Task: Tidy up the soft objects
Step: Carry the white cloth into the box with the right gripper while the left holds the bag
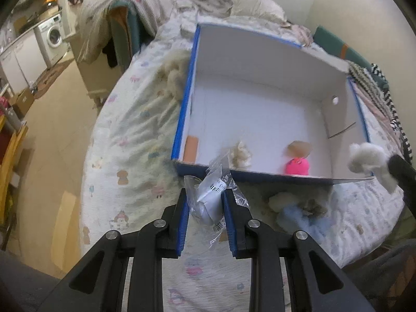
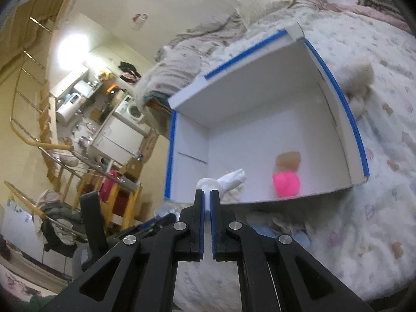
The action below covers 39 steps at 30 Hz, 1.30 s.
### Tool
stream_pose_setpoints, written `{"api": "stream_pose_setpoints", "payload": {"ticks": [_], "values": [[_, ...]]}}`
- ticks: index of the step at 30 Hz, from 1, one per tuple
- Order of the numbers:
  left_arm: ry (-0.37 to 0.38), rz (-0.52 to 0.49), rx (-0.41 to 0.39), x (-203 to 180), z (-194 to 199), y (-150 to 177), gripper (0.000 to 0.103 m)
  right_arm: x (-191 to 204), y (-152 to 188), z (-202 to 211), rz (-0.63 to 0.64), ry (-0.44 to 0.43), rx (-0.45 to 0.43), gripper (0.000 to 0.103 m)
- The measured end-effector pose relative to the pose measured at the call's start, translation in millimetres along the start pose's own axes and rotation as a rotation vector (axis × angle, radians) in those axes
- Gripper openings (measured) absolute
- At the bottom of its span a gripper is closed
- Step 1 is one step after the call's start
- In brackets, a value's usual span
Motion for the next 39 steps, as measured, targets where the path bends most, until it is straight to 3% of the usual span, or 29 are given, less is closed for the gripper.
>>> {"api": "stream_pose_setpoints", "payload": {"ticks": [5, 19, 31, 39], "values": [[0.013, -0.044, -0.059, -16, 21, -23, 0.023, 9, -21, 2, 0.031, -0.001, -0.024, 0.006], [0.003, -0.129, -0.062, -42, 8, -99, 0.023, -3, -76, -20, 0.036, 0.034, -0.043, 0.006], [0.017, -0.091, 0.000, -34, -49, -99, 0.023, -35, -66, -67, -0.001, 0.108, 0.029, 0.006], [0.004, -0.073, 0.022, -34, -66, -99, 0.023, -49, -57, -93, -0.010, 0.139, 0.087, 0.006]]}}
Point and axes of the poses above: each gripper's, at about its wrist camera, not at the fingertips, and z roughly against the way its jaws point, x to its left, y to its underside, the point moved 10 cm from there along -z, roughly the way its jaws point, and after that the axes turned 7 degrees about x, right-handed, at the moved point
